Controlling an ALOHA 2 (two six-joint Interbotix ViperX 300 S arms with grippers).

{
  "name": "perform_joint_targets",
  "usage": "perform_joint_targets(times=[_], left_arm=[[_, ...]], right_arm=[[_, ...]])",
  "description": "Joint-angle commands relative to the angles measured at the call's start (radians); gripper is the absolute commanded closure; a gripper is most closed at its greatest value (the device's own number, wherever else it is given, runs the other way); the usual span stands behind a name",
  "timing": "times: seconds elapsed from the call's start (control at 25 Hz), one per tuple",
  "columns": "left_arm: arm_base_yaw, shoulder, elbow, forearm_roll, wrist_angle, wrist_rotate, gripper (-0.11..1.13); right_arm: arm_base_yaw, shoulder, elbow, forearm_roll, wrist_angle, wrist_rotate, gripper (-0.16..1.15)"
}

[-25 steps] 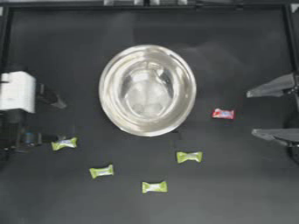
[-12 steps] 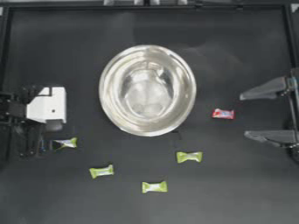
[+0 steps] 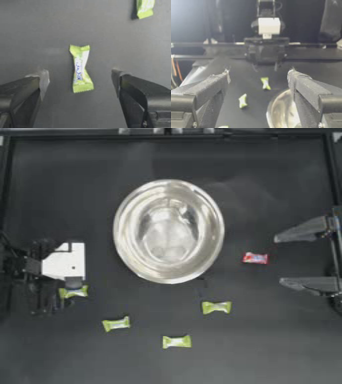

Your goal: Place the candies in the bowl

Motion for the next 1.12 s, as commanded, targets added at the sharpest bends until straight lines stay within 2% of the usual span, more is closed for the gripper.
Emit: perform_joint_targets(times=[0.04,0.6,0.92,1.04,1.12], left_arm=[[-0.003,0.035,0.002,0.002,-0.035,-0.003,0.0],[-0.002,0.187,-0.026,0.002,-0.091,-0.003,0.0],[-0.002,0.229,-0.02,0.002,-0.121,-0.041,0.02],[-0.002,0.241,-0.02,0.002,-0.12,-0.041,0.08],[-0.002,0.253,-0.021,0.002,-0.117,-0.041,0.17]], right_arm=[[0.0,0.011,-0.021,0.002,-0.008,0.002,-0.01],[0.0,0.012,-0.023,0.002,-0.011,0.002,-0.01],[0.002,0.012,-0.028,-0.005,-0.012,0.002,-0.01],[0.003,0.012,-0.028,-0.006,-0.012,0.002,-0.01],[0.008,0.012,-0.028,-0.006,-0.012,0.002,-0.01]])
